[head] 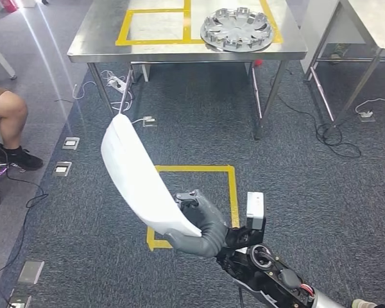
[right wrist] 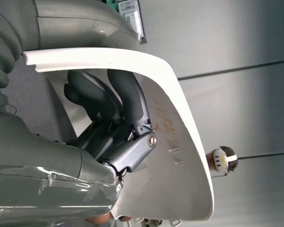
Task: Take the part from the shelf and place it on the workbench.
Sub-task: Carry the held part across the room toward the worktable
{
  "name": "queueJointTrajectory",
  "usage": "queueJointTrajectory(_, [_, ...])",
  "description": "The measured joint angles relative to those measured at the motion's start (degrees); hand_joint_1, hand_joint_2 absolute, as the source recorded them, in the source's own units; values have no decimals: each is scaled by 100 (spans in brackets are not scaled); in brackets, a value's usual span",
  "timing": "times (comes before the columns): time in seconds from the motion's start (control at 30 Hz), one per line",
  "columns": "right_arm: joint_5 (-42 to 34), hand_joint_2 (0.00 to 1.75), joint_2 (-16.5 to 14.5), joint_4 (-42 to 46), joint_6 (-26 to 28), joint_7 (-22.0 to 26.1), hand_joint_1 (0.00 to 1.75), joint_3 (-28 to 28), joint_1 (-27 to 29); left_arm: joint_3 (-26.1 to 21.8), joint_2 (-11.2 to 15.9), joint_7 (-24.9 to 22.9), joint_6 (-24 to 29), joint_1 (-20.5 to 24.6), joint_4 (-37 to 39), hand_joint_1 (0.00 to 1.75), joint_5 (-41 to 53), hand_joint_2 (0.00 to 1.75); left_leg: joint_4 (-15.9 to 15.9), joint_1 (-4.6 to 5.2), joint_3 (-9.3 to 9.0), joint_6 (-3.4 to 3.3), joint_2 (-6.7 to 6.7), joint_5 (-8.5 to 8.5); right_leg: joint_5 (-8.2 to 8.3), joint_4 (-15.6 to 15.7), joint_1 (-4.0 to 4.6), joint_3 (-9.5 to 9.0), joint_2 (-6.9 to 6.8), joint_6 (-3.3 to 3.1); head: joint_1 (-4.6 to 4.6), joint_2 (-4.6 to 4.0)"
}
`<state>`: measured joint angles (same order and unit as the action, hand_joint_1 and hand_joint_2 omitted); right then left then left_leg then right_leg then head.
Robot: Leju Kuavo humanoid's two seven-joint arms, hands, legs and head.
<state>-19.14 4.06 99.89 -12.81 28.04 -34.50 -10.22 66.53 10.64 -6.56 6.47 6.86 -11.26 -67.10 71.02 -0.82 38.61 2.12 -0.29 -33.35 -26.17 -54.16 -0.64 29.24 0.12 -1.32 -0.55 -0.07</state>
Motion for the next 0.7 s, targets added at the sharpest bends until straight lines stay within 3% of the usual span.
queueJointTrajectory(0.03, [-1,175,0,0,0,-2,175,-1,7,0,2,0,0,-11,0,0,0,175,-40,-15,74,11,1,155,-36,0,-3,-41,6,5,27,0])
queueJointTrajectory(0.07, [-1,175,1,0,0,-2,175,-1,11,1,5,0,0,-18,0,0,0,175,-303,-29,31,18,4,411,-77,-2,-6,-92,12,18,51,0])
queueJointTrajectory(0.13, [-1,175,0,0,0,-2,175,-1,13,1,14,0,0,-18,0,0,0,175,-1101,-38,-242,14,21,909,-176,-10,3,-166,21,66,104,0])
queueJointTrajectory(0.17, [0,175,0,1,0,-2,175,-1,13,1,17,0,0,-12,0,0,1,175,-1390,-34,-362,-11,26,1018,-224,-15,15,-184,24,96,124,0])
queueJointTrajectory(0.2, [0,175,0,2,0,-3,175,-1,12,0,18,0,0,-8,0,0,1,175,-1549,-24,-436,-46,27,1032,-265,-14,27,-193,26,128,131,0])
queueJointTrajectory(0.3, [2,175,0,7,1,-4,175,-2,9,0,15,0,0,-7,0,0,2,175,-1612,-19,-504,-172,12,931,-352,-11,23,-242,23,218,94,0])
queueJointTrajectory(0.37, [2,175,0,14,2,-5,175,-1,2,1,10,0,0,-12,0,0,4,175,-1637,-34,-580,-250,16,888,-534,-340,9,-131,19,272,42,0])
queueJointTrajectory(0.47, [2,175,1,19,3,-9,175,-1,9,1,11,2,1,-12,0,0,9,175,-1644,-22,-705,-319,20,788,-976,-1538,3,524,16,315,-60,0])
queueJointTrajectory(0.5, [4,175,1,18,4,-13,175,-1,17,1,11,2,1,-14,0,0,11,175,-1643,-16,-752,-321,15,749,-991,-1800,3,719,16,317,-82,0])
queueJointTrajectory(0.53, [5,175,1,17,4,-16,175,-1,23,1,11,2,2,-20,0,0,12,175,-1642,-13,-810,-317,8,705,-885,-1855,3,821,16,312,-103,0])
queueJointTrajectory(0.57, [8,175,1,17,4,-19,175,-1,24,2,10,2,2,-25,0,0,13,175,-1642,-12,-880,-308,0,656,-660,-1679,4,814,16,301,-125,0])
queueJointTrajectory(0.63, [14,175,1,16,5,-24,175,-1,22,2,3,2,0,-34,0,0,13,175,-1645,-9,-1022,-274,-12,551,-90,-941,8,601,19,256,-167,-1])
queueJointTrajectory(0.67, [17,175,1,17,7,-27,175,-2,20,2,-1,2,0,-28,0,0,13,175,-1638,0,-1060,-249,-20,509,88,-616,22,481,23,231,-174,-1])
queueJointTrajectory(0.7, [20,175,1,17,8,-31,175,-2,19,2,-3,2,0,-22,0,0,13,175,-1633,8,-1068,-221,-25,483,165,-408,35,401,24,202,-184,-1])
